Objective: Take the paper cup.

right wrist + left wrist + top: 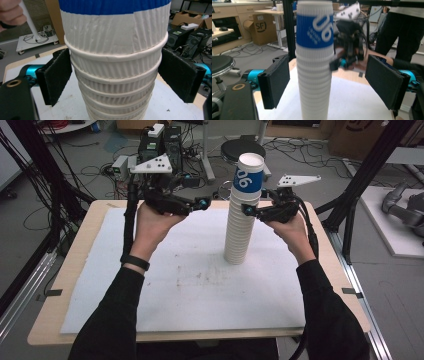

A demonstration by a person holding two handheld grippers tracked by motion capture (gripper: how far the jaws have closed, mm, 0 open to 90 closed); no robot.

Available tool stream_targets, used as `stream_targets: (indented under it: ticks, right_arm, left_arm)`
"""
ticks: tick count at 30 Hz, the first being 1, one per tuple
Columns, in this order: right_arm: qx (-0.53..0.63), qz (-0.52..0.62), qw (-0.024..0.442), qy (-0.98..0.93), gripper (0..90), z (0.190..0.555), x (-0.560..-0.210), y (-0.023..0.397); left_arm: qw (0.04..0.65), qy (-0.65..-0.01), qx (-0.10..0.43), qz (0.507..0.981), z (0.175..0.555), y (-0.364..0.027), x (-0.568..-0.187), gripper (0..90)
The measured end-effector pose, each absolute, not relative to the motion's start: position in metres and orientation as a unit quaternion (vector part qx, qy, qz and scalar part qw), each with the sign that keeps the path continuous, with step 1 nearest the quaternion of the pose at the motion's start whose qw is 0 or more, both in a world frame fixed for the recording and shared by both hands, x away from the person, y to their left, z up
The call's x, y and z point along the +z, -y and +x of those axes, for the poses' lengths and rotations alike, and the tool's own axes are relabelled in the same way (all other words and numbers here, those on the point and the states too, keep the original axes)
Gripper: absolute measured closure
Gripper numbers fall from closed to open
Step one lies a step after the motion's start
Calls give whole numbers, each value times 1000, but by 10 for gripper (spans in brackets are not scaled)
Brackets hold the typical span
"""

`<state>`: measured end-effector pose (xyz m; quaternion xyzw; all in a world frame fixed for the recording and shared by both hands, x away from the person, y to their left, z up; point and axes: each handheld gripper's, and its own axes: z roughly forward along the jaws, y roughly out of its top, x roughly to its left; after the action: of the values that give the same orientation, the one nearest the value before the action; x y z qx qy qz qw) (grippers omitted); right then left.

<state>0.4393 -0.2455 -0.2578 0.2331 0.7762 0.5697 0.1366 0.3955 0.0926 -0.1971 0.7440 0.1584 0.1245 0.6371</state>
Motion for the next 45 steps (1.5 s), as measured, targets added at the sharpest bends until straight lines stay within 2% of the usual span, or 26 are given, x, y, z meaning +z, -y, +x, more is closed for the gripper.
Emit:
stream_targets:
  ticks: [20,45]
  right_arm:
    - [569,228,135,-778,130,439,-258,247]
    - [569,222,138,-780,131,440,-258,248]
  left_arm:
    - [648,-160,109,736,437,-31,-158,182]
    - [642,-170,76,744,467,5,-162,187]
